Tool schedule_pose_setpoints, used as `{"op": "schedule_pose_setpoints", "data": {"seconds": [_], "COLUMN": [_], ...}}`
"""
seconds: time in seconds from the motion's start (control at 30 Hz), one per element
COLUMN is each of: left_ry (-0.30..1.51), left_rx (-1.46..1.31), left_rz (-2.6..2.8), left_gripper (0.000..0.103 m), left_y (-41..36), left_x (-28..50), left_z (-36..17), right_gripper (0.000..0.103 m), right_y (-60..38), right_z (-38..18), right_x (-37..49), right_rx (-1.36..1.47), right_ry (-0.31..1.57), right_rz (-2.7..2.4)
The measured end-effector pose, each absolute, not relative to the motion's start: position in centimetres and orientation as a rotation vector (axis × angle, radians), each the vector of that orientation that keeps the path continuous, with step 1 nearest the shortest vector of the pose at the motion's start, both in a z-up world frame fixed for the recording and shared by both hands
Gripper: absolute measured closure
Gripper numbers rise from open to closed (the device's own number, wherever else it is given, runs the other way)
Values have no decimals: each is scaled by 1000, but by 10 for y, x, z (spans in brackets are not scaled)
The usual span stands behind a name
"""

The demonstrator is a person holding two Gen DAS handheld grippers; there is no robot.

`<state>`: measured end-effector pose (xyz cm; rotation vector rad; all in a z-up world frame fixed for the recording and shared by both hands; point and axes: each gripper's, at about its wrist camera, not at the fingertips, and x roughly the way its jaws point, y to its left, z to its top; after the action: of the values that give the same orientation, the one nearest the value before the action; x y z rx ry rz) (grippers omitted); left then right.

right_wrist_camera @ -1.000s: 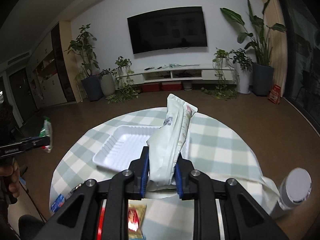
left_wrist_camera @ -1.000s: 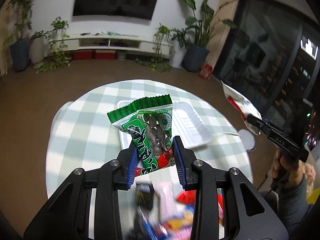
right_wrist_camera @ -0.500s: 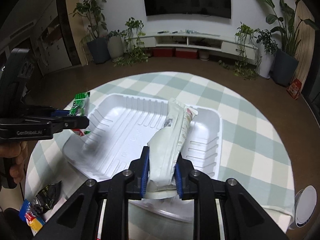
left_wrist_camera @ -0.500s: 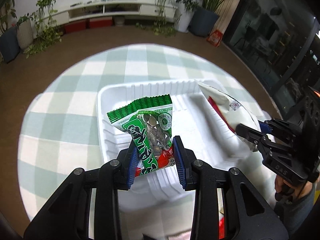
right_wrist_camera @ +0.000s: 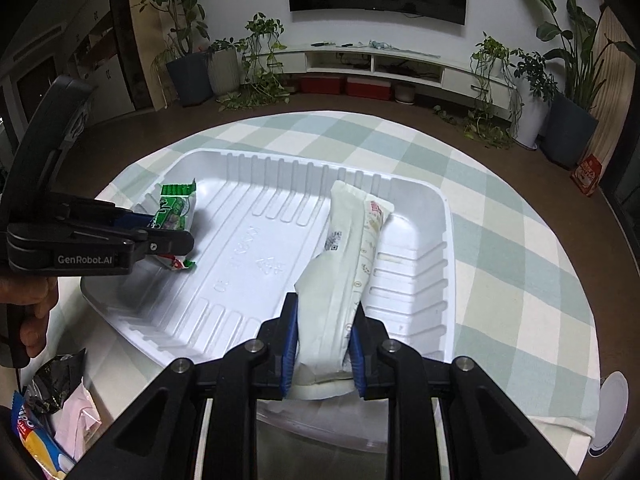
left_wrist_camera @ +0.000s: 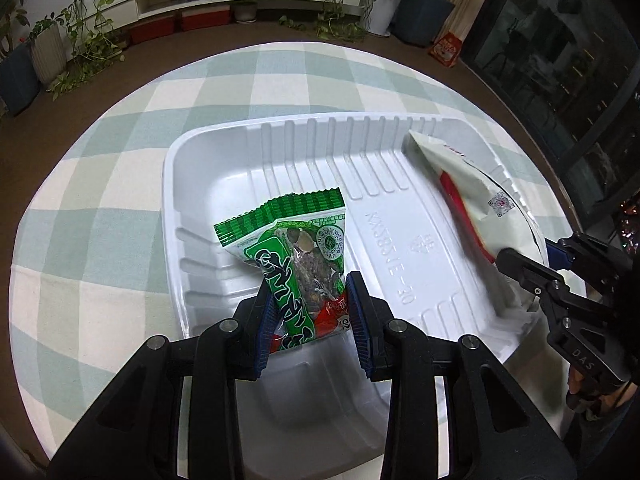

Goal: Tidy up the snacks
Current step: 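Carry the green bag and white packet into the white tray with both tools, then open both tools to release the packets in the tray and withdraw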

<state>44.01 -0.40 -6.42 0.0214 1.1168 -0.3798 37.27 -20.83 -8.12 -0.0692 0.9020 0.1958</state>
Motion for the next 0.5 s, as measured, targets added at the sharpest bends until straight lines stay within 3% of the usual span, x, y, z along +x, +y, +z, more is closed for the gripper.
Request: {"op": "schedule_pose_setpoints", "data": {"seconds": [0.23,0.3,0.37,0.5], "left_ry": [1115,1110,1098,1068], "left_rx": [33,22,20,20], "left_rz": [-362,-352,-353,-338], "left_gripper": [65,54,50,49], "left_y": [-3,0,2,7], "left_x": [442,441,440,436], "left_z": [-62,-60,-57,-43], "right_gripper": [73,56,48,47], "right_y": [-211,-212,-214,-222], "right_z": [-88,-87,-83,-74], "right_x": [374,372,372,369], "right_rx": [-62,-65,-54,-11], "right_ry": [917,905,897,873], "right_rz": [182,177,182,186]}}
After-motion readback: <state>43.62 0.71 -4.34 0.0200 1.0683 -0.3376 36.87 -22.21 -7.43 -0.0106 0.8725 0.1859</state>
